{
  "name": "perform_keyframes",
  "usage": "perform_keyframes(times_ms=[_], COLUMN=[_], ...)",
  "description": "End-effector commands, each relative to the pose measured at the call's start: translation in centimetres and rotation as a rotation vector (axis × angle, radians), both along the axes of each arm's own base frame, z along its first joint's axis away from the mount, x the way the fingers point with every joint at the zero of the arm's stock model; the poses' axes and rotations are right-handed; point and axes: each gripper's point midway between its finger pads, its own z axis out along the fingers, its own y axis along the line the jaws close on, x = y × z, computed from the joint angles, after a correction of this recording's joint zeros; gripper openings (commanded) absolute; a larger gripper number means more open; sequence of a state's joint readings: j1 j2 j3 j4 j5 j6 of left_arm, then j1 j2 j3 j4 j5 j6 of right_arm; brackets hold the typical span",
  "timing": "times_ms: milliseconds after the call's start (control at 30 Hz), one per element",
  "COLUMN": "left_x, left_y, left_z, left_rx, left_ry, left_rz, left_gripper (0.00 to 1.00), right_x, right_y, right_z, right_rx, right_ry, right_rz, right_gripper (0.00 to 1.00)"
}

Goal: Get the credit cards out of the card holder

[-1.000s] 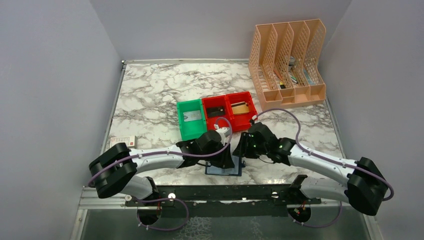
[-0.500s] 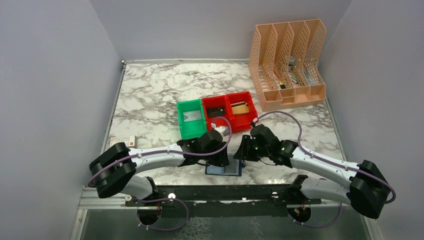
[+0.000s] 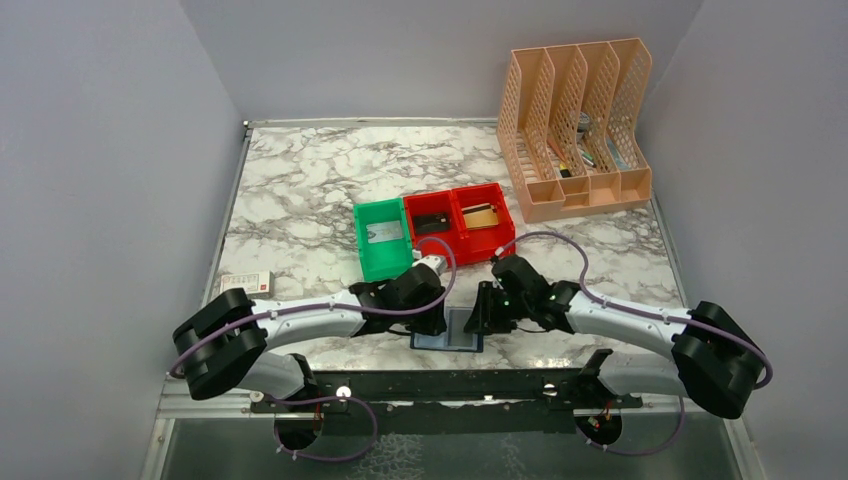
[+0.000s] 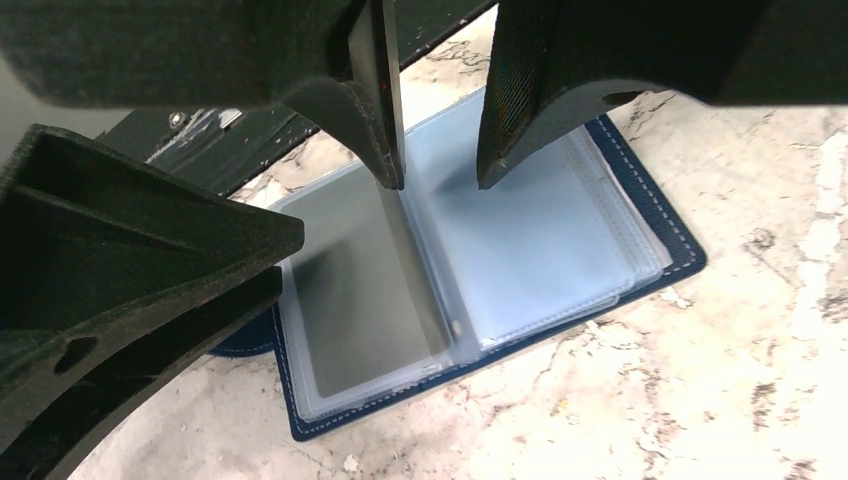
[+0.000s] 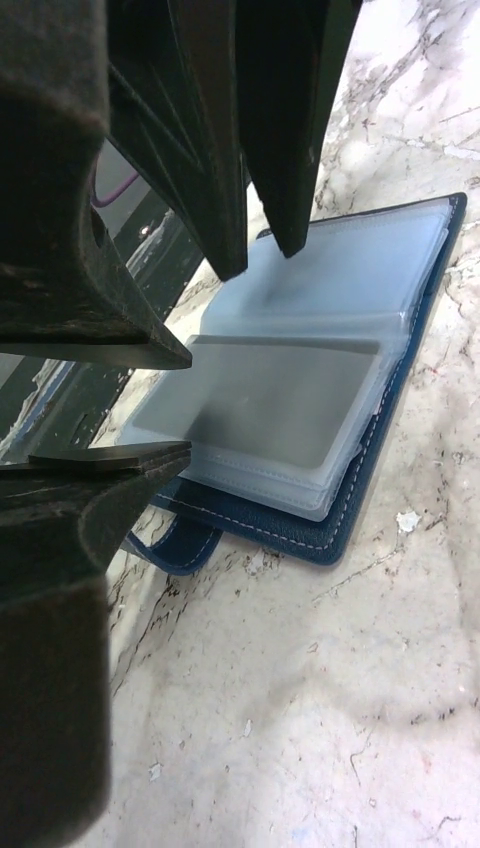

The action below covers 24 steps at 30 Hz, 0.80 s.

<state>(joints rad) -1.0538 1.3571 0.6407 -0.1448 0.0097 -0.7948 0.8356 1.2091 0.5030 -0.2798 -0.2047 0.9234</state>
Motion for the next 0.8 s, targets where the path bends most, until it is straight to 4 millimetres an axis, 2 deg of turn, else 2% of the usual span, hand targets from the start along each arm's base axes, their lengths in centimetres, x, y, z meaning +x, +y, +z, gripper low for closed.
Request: perform_keyframes(times_ms=[0,200,567,767], left_x=[0.9,1.3,1.2,0.8], left_y=[1.3,2.5,4.9,5.1], left_z=[0.5,0.7,-0.7,-1.2], left_rx=[0.028,0.062,0.146,0.152], left_ry=[-0.058,-0.085,-0.074,-0.059], left_rz=[0.051,0.09,0.148,0.146], left_gripper=[0.36,0.37,0.4,0.4], right_x=[-0.1,0.0,0.0,-0.1], right_y=[0.0,-0.1,-0.1,0.4], right_z=[-0.5,-0.7,-0.8,-0.7], right_rx=[0.005,-0.002,0.0,0.03], right_ry=[0.017,0.018,0.022,0.022], right_rz=[-0.015,-0.021,-0.029,-0.018], right_gripper=[0.33,0.33,0.33,0.32])
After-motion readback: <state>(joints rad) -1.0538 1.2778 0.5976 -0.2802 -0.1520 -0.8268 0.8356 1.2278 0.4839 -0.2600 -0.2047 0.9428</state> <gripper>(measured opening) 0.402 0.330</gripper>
